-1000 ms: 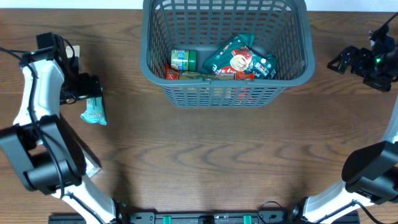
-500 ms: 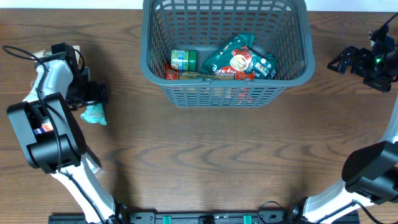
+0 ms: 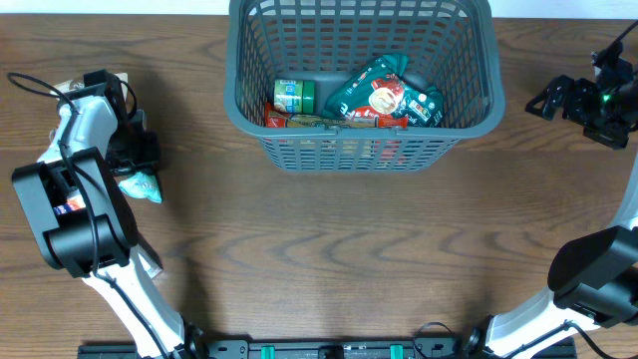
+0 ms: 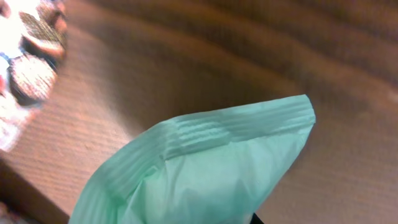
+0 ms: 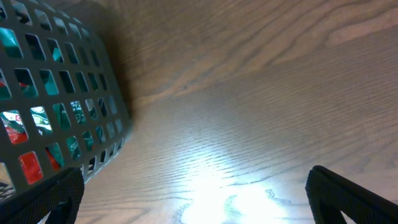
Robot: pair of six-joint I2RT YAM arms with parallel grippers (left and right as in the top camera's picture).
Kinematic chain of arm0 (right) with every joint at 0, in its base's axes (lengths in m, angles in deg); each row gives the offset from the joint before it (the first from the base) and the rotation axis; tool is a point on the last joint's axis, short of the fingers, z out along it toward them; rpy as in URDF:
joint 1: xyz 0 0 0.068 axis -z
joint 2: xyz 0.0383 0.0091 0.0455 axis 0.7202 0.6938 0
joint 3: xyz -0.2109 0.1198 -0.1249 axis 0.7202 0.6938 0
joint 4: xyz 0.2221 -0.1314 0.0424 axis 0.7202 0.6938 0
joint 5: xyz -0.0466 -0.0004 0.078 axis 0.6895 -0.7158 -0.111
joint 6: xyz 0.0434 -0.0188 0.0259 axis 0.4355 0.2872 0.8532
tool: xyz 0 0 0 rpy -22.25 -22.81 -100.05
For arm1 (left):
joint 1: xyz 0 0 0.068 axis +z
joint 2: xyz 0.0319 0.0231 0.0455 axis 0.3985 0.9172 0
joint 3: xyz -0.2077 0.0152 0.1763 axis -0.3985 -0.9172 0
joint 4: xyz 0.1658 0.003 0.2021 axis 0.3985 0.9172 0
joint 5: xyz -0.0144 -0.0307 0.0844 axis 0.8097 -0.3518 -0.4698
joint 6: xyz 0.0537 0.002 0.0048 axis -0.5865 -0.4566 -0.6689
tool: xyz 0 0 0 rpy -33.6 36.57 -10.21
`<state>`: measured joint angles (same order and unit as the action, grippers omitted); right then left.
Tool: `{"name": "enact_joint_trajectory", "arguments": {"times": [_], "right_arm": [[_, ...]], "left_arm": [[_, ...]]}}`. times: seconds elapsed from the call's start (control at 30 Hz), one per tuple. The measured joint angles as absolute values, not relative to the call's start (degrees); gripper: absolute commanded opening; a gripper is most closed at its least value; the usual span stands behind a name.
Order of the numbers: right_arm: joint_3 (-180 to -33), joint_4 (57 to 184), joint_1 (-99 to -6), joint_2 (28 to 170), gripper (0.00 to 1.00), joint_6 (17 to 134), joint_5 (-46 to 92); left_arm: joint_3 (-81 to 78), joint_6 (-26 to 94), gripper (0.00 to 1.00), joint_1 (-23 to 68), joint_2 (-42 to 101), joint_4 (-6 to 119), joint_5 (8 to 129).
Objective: Pack container
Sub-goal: 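Move the left gripper to the mint-green wipes pack and grasp it, then carry the wipes pack over the basket and release it inside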
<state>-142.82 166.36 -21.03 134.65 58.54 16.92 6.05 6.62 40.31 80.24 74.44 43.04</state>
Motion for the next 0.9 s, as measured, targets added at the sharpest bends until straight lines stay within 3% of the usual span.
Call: {"name": "enact_joint_trajectory", "arguments": {"times": [0.23,0.5,0.73,0.9], "right_arm": [[-142.82,166.6,-21.03,134.65,0.99,58.52,17.4],[-142.82,166.74,-21.03,134.65,0.99,58.11,17.45],[-142.82,166.76,-21.03,134.65,0.99,57.93,17.47],[-142.82,166.78,-21.03,134.65,0.99,57.91,17.47]], "left_arm": [[7.67,8.06,0.06,40.31,77.86,82.83,46.6],[22.6,10.47,0.06,38.23,61.07,91.66,48.5],[37.68,8.39,0.06,25.22,52.62,92.95,48.02],[40.04,2.71,0.06,12.87,52.9,86.86,46.89]]}}
